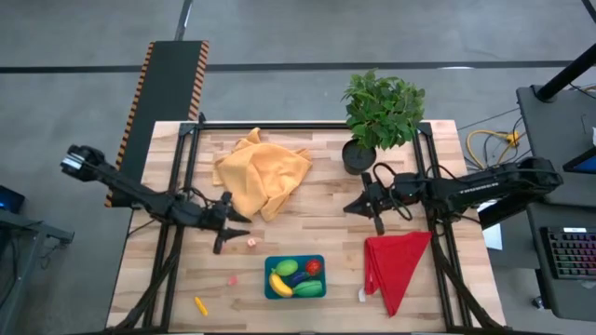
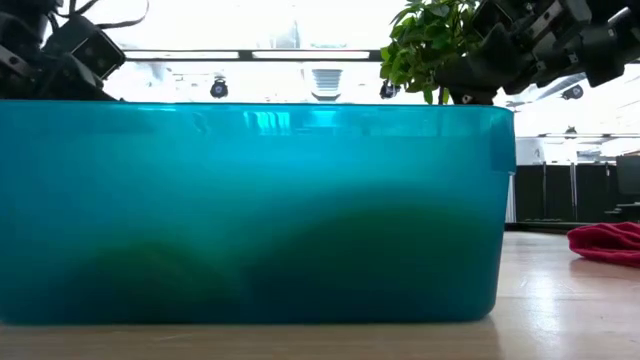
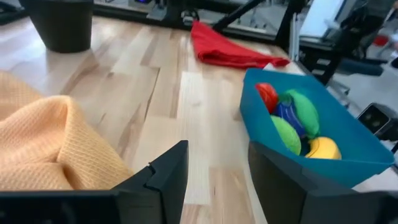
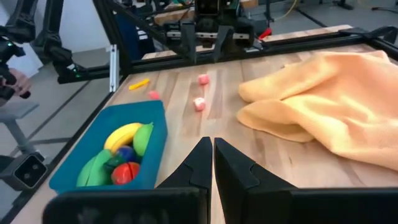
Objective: Pick and placing Produce into tupperware
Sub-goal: Put the top right pink peach into the blue bin
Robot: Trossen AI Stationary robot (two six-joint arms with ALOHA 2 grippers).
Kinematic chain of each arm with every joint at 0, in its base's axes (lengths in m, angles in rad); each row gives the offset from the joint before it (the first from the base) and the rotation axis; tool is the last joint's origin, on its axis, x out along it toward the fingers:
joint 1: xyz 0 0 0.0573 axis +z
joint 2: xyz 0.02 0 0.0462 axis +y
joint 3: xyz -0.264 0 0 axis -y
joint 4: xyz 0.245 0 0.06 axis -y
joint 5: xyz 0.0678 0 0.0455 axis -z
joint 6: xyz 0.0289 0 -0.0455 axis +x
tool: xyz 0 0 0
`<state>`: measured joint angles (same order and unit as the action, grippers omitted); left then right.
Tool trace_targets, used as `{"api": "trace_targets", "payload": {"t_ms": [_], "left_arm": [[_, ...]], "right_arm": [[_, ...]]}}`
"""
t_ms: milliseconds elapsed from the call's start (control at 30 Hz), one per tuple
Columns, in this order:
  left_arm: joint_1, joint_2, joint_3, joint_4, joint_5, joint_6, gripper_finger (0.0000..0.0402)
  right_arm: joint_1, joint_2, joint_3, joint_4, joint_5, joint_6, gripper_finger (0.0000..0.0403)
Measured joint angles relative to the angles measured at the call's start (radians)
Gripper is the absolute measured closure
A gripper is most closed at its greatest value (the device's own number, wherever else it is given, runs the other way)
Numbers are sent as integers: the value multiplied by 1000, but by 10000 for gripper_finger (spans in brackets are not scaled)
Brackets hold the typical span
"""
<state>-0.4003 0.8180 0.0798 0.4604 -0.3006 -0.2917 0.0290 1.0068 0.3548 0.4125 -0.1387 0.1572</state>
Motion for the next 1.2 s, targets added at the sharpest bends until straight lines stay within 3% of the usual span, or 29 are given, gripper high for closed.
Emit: {"api": "trace_targets", "payload": {"t_ms": [167,367,500,833,1200], "left_arm": [[-38,112,62,-55,-23,-48,249],[-45,260,186,-396,33,-201,249],[-46,338,252,-509,41,-271,249],[-53,413,358,-530,65,-244,249],[-67,471,365,-530,66,-252,249]], "right_arm": [[0,3,17,12,0,-26,394],[0,-6,44,16,0,-97,394],[-1,-8,56,17,0,-148,394],[-1,-9,65,14,8,-196,394],[-1,-9,65,11,9,-196,394]]}}
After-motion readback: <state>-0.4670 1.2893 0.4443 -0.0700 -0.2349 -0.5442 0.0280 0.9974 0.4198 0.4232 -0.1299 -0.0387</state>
